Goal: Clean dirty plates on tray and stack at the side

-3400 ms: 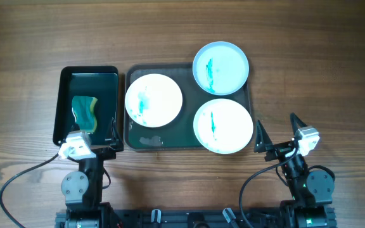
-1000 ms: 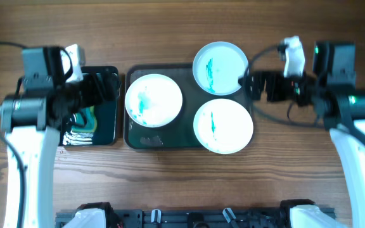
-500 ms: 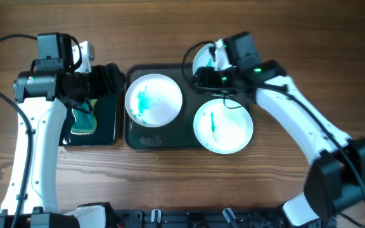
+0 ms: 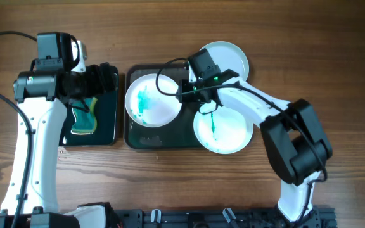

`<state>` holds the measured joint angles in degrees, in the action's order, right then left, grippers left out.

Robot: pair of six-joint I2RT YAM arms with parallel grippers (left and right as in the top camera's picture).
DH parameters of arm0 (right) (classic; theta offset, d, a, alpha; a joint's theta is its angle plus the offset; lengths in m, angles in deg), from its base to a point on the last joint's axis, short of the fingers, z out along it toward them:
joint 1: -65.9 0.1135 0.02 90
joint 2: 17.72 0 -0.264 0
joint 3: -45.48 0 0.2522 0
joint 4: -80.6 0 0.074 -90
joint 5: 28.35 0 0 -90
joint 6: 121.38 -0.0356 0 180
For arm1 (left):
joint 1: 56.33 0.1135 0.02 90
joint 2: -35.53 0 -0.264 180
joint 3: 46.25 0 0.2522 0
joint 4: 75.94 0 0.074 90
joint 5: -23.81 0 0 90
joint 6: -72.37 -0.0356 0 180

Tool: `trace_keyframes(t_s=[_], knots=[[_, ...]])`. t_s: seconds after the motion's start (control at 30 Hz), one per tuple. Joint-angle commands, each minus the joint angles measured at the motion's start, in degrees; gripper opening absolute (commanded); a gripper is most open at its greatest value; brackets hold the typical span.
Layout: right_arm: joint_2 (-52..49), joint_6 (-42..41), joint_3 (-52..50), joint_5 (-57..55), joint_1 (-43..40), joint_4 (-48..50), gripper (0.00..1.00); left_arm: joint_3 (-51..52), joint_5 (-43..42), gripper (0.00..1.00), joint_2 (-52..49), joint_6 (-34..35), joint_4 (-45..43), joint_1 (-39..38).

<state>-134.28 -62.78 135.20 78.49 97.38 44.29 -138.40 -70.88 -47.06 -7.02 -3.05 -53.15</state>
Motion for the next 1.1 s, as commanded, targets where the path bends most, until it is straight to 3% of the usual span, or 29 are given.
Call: trace_keyframes(t_s=[0.0,0.17,0.33,0.5,0.77,0.8,0.83,0.93,1.07], knots=[[-2.25,-0.13,1.40,-1.73,0.35,0.48,0.27,-1.01,8.02,1.00,-0.37,0.24,-0.61,0.44],[-4.26,-0.15,1.31,-4.61,0.50,0.24,0.04,-0.02,10.84,1.00,-0.48,0.00,-0.63,0.48],[-4.26,-0.11,1.29,-5.44,0.50,-1.03,0.04,2.62,11.52,0.90,-2.97,-4.13,-0.17,0.74],[-4.26,-0.13,1.29,-5.46,0.55,-1.01,0.04,3.91,17.79,0.82,-8.26,-4.42,0.02,3.82],[-4.26,-0.33,1.29,-5.44,0.55,-0.48,0.04,5.31,13.09,0.80,-18.95,-4.46,0.28,7.32],[-4.26,-0.33,1.29,-5.44,0.55,-0.31,0.04,5.31,13.11,0.77,-20.11,-4.48,0.26,7.32],[-4.26,-0.33,1.29,-5.46,0.55,-0.17,0.05,5.31,13.09,0.65,-21.31,-4.66,0.24,7.32],[-4.26,-0.31,1.29,-5.46,0.55,-0.17,0.04,5.31,12.59,0.49,-24.00,-6.38,0.24,7.32],[-4.26,-0.28,1.29,-5.46,0.55,-0.22,0.05,5.31,12.96,0.47,-25.68,-6.34,-0.46,7.34]])
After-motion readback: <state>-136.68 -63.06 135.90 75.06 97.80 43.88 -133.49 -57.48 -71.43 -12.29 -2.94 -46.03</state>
